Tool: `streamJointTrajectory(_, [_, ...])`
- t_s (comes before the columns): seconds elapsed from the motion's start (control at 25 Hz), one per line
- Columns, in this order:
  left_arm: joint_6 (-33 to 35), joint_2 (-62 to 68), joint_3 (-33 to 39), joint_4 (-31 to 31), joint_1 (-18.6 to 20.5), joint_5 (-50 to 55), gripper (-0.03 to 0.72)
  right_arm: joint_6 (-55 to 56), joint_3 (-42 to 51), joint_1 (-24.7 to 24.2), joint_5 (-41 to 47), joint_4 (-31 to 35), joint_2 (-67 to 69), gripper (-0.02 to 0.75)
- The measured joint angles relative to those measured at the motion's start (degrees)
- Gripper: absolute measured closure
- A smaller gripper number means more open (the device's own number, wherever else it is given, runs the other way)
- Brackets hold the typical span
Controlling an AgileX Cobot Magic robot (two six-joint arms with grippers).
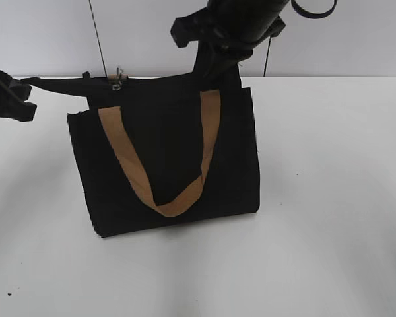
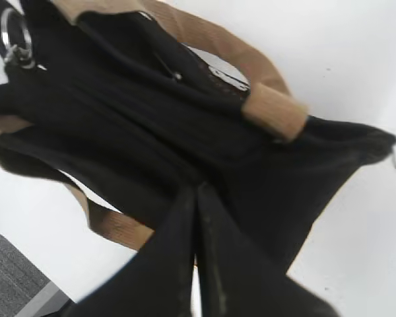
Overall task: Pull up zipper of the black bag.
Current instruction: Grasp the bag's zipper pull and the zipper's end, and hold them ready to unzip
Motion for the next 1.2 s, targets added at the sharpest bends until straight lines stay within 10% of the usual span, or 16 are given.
streamJointTrajectory(0.4, [0.0,-0.47,0.0,-3.47,0.0,4.69,0.655,-0.42,0.0,-1.42,0.27,4.41,-0.01,0.743])
streamJointTrajectory(0.76, [0.0,-0.67,0.0,-5.49,0.0,1.83,0.655,-4.57,0.0,4.15,-15.29,9.44,2.31,0.345])
streamJointTrajectory(1.2, [-0.07,-0.67,0.0,-5.19,0.0,-2.07,0.655,-14.25,0.0,4.49,-21.41,25.92,9.77,0.367])
